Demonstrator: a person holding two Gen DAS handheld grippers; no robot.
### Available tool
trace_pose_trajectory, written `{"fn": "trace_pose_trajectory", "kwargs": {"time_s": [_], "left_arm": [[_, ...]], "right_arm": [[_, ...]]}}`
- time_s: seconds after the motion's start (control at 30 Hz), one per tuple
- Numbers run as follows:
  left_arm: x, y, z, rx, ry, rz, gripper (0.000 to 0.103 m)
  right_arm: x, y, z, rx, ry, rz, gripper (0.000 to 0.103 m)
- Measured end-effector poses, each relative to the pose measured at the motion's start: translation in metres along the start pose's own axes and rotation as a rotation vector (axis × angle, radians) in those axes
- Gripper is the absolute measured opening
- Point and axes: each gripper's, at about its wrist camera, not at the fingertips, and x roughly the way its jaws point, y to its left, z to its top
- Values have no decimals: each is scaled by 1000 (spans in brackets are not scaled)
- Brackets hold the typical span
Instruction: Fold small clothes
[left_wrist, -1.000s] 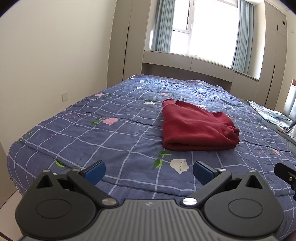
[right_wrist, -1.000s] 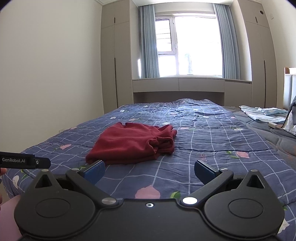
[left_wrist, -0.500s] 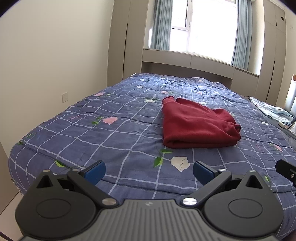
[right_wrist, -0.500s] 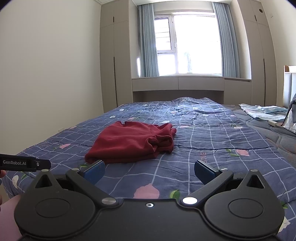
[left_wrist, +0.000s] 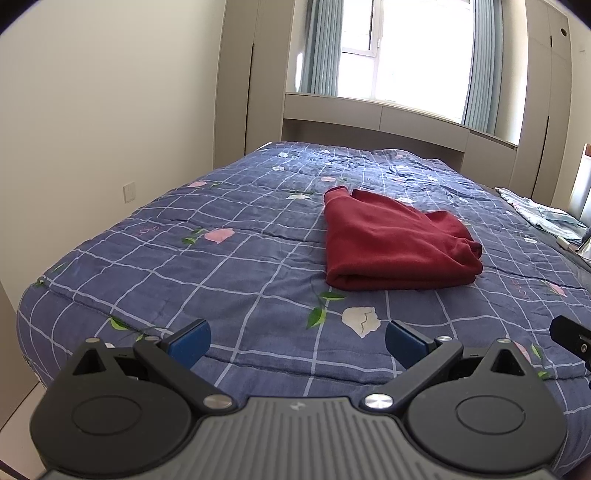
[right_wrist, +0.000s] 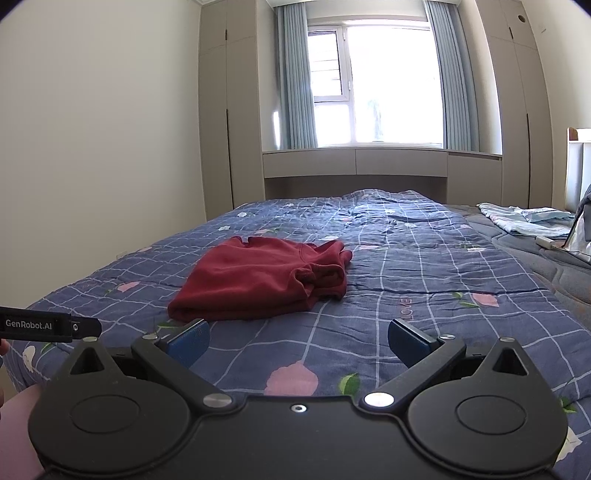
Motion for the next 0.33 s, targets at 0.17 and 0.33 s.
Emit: {"fn": "trace_pose_trajectory", "kwargs": {"time_s": [0.17, 0.33], "left_arm": [[1, 0, 0, -3, 5, -1, 103], [4, 2, 0, -5, 17, 3, 103]], "right_arm": [[2, 0, -1, 0, 8, -2, 102], [5, -1, -2, 4, 19, -3, 102]]}}
